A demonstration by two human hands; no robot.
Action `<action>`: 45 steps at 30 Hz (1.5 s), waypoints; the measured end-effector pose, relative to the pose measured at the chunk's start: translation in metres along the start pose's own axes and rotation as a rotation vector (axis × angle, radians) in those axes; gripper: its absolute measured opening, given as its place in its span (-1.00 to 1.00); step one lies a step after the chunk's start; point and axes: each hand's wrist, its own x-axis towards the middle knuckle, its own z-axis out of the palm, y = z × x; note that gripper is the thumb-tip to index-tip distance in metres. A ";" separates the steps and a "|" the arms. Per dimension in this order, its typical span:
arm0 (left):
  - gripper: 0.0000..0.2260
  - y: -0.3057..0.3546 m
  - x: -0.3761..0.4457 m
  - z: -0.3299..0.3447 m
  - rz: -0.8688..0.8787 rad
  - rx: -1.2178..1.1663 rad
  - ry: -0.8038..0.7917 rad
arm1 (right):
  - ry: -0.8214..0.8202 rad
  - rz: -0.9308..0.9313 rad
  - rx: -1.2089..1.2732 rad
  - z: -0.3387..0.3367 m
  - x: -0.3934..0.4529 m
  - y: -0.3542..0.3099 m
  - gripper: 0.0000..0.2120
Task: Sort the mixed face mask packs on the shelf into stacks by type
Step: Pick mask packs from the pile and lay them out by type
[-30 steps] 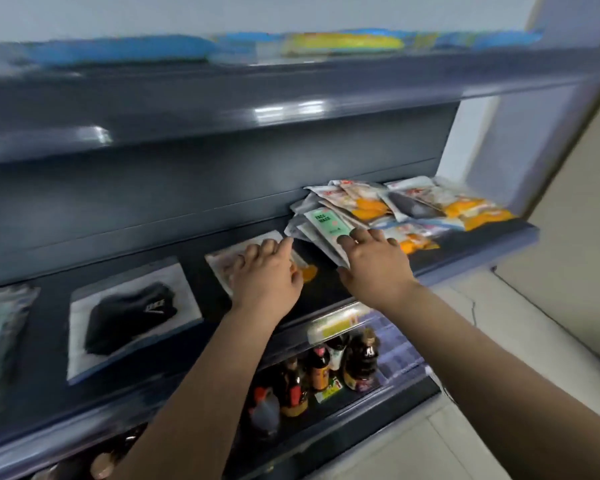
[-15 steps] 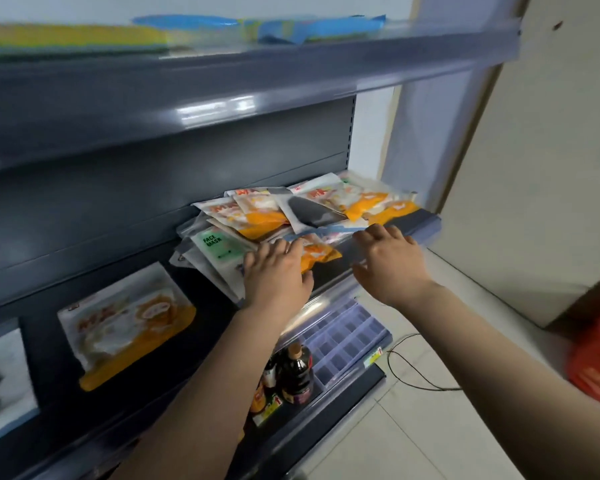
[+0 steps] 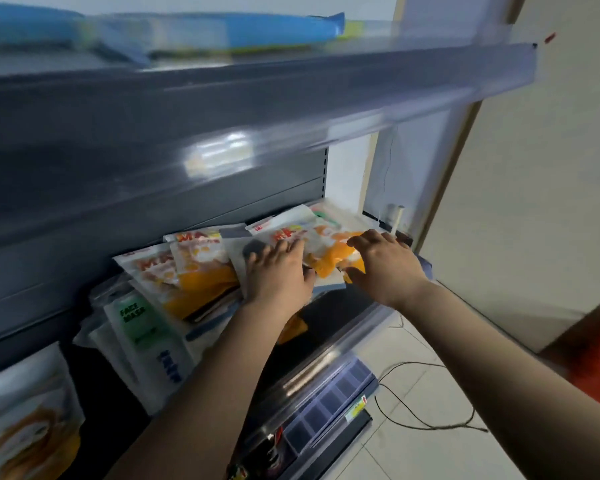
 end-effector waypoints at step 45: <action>-0.63 0.075 -0.077 0.020 -0.872 -1.236 0.968 | -0.430 -0.370 1.439 0.048 0.078 0.021 -0.56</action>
